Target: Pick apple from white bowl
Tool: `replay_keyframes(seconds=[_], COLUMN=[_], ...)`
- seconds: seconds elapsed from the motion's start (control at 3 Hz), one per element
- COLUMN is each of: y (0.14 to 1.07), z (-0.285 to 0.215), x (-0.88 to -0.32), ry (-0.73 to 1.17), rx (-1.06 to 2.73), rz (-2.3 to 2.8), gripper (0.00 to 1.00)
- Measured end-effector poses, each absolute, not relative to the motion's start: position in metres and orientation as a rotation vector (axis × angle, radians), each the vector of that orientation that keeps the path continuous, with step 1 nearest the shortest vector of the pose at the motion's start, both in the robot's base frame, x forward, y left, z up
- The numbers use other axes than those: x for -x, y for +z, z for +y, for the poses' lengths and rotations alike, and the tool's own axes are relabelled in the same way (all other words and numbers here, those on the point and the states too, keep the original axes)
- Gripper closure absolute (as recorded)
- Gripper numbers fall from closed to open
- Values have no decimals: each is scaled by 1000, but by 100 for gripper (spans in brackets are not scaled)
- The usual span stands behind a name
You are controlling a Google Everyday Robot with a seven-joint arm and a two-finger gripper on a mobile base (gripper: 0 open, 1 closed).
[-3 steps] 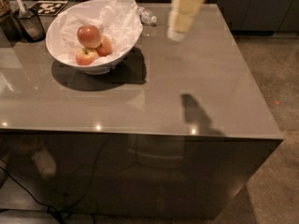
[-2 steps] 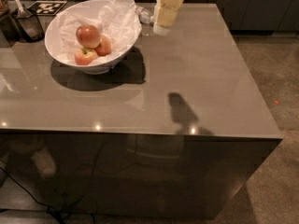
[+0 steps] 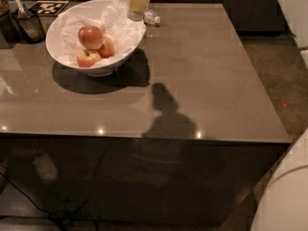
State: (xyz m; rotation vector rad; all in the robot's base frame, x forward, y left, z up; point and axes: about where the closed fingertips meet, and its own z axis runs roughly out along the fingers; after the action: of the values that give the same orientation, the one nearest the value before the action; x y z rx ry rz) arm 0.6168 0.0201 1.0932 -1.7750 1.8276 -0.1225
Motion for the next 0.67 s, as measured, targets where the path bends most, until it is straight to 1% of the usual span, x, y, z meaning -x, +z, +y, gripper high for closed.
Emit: replay_keyframes(seconds=[0.33,0.67], y=[1093,1085], z=[20,41], x=[-617,-635], ry=[-122,-97], rx=[1775,1832], rz=[1827,1799], gripper=[0,0])
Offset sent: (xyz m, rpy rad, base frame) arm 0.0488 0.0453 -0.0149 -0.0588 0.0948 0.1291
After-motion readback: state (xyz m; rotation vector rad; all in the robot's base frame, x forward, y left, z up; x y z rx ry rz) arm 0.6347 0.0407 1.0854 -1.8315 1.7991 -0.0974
